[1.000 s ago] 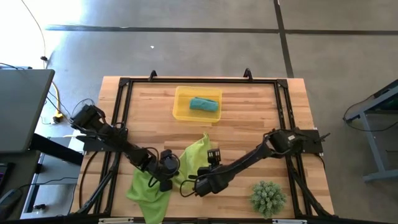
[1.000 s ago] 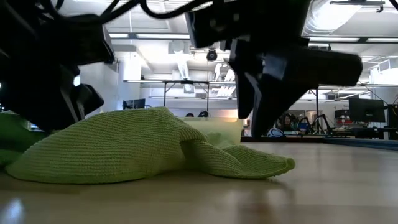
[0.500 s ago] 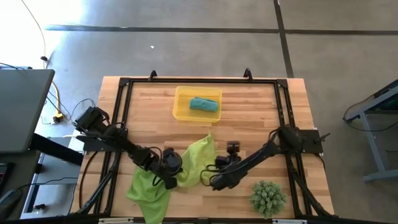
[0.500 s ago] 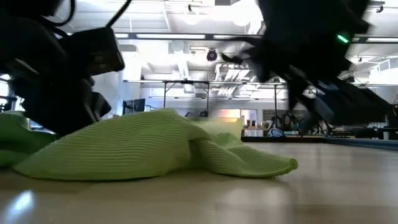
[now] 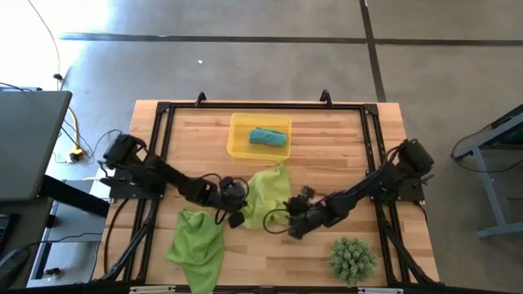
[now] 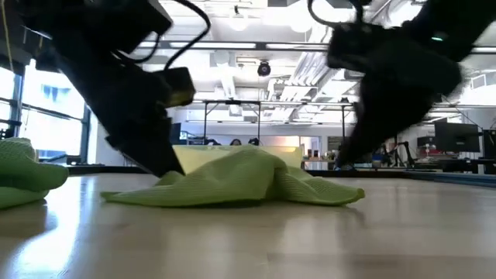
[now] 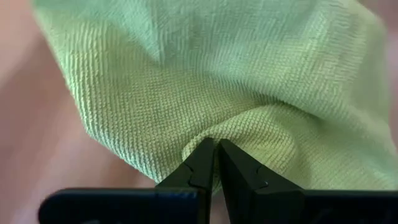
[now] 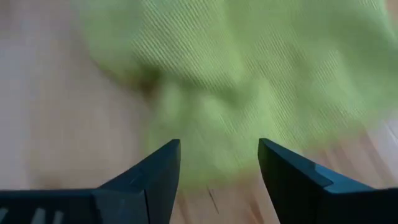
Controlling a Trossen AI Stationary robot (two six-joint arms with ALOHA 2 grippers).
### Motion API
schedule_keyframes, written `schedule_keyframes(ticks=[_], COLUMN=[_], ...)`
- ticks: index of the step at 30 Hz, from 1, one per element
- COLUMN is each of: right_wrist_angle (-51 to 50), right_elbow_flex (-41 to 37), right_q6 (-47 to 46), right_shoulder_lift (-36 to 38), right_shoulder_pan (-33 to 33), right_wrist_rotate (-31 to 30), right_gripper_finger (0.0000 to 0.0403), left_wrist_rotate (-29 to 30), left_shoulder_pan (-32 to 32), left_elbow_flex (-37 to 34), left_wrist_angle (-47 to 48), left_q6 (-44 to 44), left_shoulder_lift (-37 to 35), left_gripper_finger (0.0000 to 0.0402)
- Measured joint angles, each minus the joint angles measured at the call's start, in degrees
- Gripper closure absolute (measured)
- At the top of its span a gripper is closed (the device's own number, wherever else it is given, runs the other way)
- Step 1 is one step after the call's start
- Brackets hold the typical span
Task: Roll microfiber towels into tight, uniform cylinder then place into a basket
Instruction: Roll the light green microfiber towel
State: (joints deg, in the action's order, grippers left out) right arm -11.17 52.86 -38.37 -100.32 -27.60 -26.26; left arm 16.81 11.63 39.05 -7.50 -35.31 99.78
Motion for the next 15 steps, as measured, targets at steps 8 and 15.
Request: schedule_keyframes(ticks=[8, 15], right_wrist_angle=[15.23, 10.02], right_elbow_flex=[-3.23, -3.13], right_q6=[11.25, 26.03], right_shoulder_lift=[-1.07, -1.06], right_shoulder_pan=[2.58, 0.97], right_wrist_rotate=[14.49, 16.86], right_gripper_finger=[0.0195, 0.0195], left_wrist_rotate=[-0.72, -3.31], left_shoulder_pan=[-1.44, 1.50], left_elbow_flex=[2.90, 7.89], left_wrist_angle=[1.31, 4.67], left_q6=[9.81, 15.42], left_shoulder_lift=[0.05, -0.47], left_gripper_finger=[0.0382, 0.0382])
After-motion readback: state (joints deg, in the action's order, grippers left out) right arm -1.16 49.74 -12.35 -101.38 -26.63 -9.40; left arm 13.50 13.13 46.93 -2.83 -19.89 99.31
